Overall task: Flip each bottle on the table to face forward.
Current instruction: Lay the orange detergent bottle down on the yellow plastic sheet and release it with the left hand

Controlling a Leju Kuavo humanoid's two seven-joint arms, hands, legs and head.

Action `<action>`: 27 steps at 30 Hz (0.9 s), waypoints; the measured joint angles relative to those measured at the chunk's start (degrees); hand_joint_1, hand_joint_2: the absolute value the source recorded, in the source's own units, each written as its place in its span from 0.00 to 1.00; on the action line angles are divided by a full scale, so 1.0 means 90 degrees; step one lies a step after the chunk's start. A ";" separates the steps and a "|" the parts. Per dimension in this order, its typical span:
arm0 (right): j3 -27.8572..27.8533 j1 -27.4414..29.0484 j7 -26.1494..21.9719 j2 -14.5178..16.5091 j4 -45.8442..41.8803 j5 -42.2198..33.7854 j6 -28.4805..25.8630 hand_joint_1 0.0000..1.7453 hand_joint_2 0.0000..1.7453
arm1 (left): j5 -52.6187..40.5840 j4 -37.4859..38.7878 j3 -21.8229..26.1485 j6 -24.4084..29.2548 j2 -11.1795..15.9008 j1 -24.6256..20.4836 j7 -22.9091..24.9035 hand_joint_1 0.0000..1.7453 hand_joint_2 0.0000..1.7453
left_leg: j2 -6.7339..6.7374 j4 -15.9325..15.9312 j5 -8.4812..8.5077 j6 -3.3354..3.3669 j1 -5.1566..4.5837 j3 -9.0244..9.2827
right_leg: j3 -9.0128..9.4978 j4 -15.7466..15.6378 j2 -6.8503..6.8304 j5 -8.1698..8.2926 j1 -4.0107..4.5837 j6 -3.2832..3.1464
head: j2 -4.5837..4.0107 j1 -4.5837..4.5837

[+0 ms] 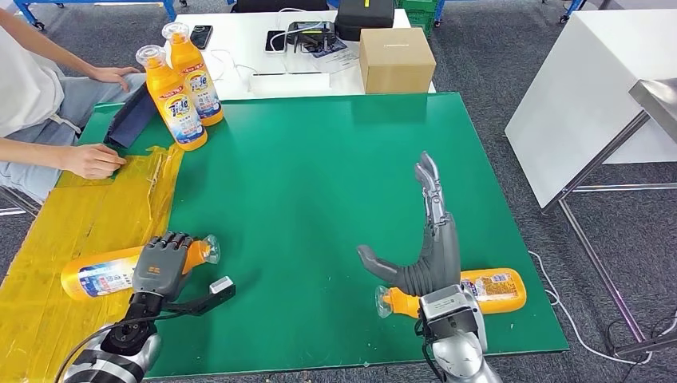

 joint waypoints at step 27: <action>0.0022 -0.0016 0.0155 -0.0032 0.0194 0.0123 0.0112 0.00 1.00 | 0.0093 0.0322 0.0005 0.0135 -0.0066 -0.0175 -0.0093 0.00 1.00 | -0.0001 -0.0001 0.0000 0.0000 0.0000 0.0009 | 0.0011 0.0000 0.0000 0.0000 0.0000 0.0000 | 0.0000 0.0000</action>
